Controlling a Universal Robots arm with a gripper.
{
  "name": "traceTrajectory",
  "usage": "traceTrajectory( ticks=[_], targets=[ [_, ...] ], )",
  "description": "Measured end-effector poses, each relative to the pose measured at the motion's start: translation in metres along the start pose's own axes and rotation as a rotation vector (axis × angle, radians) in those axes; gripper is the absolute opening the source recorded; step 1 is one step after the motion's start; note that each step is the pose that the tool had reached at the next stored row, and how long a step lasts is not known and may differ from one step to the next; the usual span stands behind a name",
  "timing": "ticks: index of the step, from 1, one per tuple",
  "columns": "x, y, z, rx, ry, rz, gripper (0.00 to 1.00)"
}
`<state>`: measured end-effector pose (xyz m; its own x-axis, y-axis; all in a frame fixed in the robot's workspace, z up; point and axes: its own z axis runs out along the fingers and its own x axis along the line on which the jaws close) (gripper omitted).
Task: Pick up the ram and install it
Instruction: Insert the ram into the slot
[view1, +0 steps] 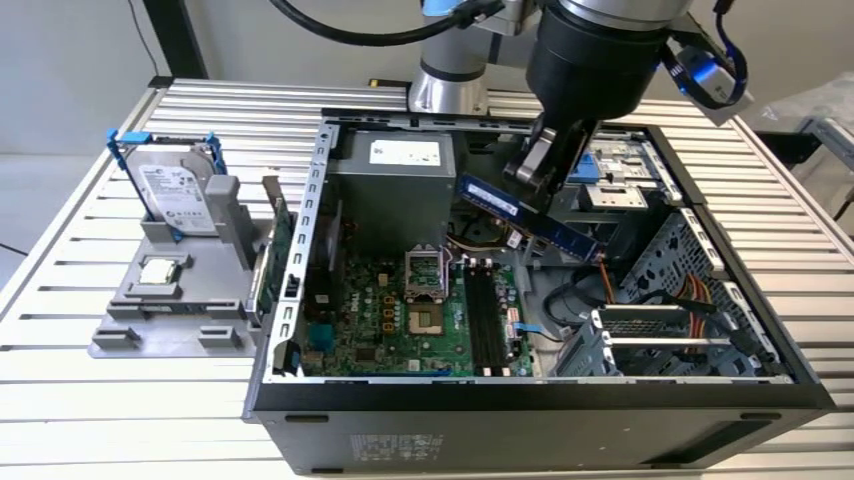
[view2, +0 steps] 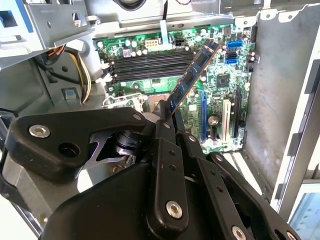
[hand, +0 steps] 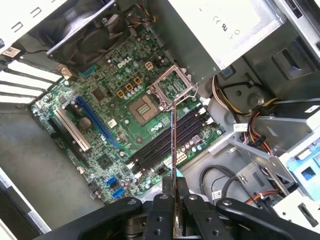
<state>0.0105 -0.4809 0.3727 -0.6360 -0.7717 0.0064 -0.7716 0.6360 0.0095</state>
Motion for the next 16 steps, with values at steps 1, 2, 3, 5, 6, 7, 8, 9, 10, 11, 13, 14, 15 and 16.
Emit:
traceTrajectory(
  ticks=[1, 2, 3, 5, 6, 7, 8, 9, 10, 11, 13, 14, 15, 16],
  targets=[
    [0.0, 0.0, 0.0, -0.0001, 0.0, 0.006, 0.0],
    [0.0, 0.0, 0.0, -0.0001, -0.0001, 0.011, 0.0],
    [-0.0001, 0.0, 0.0, -0.0001, -0.0002, 0.017, 0.0],
    [-0.0001, 0.0001, 0.0, -0.0002, -0.0003, 0.028, 0.0],
    [-0.0001, 0.0001, 0.0, -0.0003, -0.0003, 0.033, 0.0],
    [-0.0001, 0.0001, 0.0, -0.0003, -0.0004, 0.039, 0.0],
    [-0.0001, 0.0001, 0.0, -0.0003, -0.0004, 0.045, 0.0],
    [-0.0001, 0.0001, 0.0, -0.0003, -0.0004, 0.05, 0.0],
    [-0.0002, 0.0001, 0.0, -0.0004, -0.0005, 0.055, 0.0],
    [-0.0002, 0.0001, 0.0, -0.0004, -0.0006, 0.061, 0.0],
    [-0.0002, 0.0002, 0.0, -0.0005, -0.0007, 0.072, 0.0],
    [-0.0002, 0.0002, 0.0, -0.0005, -0.0007, 0.077, 0.0],
    [-0.0003, 0.0002, 0.0, -0.0006, -0.0008, 0.083, 0.0],
    [-0.0003, 0.0002, 0.0, -0.0006, -0.0009, 0.088, 0.0]
  ],
)
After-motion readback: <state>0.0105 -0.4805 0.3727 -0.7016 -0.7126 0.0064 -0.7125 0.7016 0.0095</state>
